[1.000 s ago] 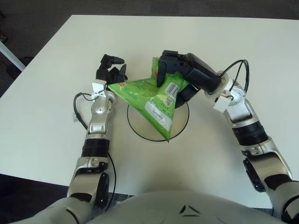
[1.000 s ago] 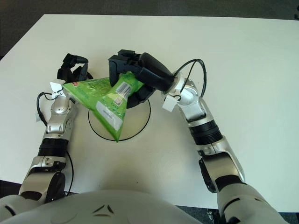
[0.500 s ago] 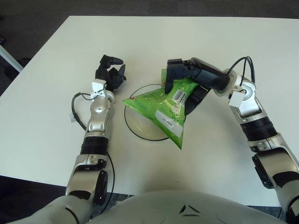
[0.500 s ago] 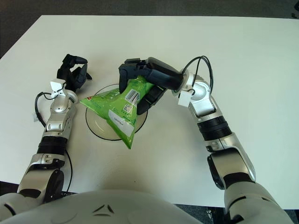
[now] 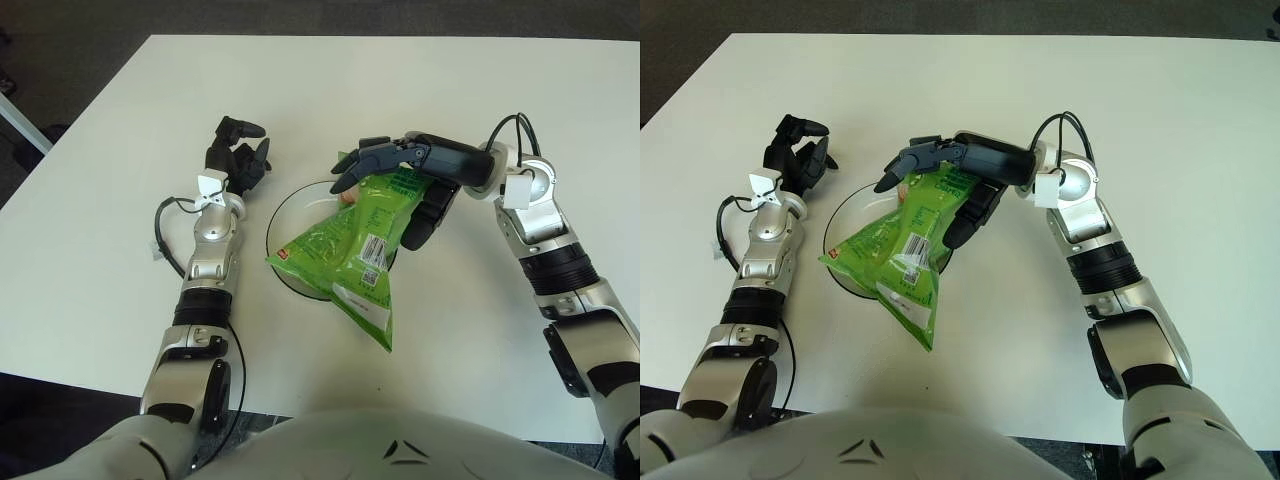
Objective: Put the snack into the plate.
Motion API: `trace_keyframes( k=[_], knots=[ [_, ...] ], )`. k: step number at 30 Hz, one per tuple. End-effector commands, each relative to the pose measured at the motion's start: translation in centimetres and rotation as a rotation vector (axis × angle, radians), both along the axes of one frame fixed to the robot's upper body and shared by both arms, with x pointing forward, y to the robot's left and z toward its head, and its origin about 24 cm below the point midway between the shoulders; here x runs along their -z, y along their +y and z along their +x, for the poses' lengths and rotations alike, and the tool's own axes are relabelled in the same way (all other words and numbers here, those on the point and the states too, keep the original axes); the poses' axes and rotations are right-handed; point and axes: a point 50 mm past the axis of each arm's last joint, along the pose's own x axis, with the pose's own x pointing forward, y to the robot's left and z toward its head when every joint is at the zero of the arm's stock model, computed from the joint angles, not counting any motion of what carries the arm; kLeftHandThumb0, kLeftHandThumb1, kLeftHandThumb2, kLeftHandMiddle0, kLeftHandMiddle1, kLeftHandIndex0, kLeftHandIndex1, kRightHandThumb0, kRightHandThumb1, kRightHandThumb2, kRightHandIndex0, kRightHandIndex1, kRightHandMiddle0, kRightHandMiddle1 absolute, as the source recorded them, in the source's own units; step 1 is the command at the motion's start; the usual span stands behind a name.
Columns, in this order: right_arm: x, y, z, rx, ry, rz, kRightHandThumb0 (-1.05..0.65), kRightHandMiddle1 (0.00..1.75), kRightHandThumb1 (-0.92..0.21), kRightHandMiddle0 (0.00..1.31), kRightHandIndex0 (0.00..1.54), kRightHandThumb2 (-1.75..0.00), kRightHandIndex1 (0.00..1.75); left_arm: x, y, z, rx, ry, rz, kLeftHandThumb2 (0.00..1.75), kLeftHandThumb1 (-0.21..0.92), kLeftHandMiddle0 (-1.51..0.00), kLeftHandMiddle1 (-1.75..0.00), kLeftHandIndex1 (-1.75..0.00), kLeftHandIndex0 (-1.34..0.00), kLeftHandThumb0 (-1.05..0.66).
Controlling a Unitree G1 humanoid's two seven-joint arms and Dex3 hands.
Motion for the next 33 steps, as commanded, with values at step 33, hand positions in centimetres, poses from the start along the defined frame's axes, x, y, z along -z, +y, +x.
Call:
trace_keyframes(
  k=[33],
  knots=[
    [-4.8, -4.6, 1.1, 0.209, -0.11, -0.053, -0.25, 0.0, -0.9, 0.39, 0.17, -0.21, 0.0, 4.1, -0.8, -1.9, -0.002, 0.129, -0.047, 0.32, 0.92, -0.73, -1.72, -1.53, -0.41, -0.36]
  ],
)
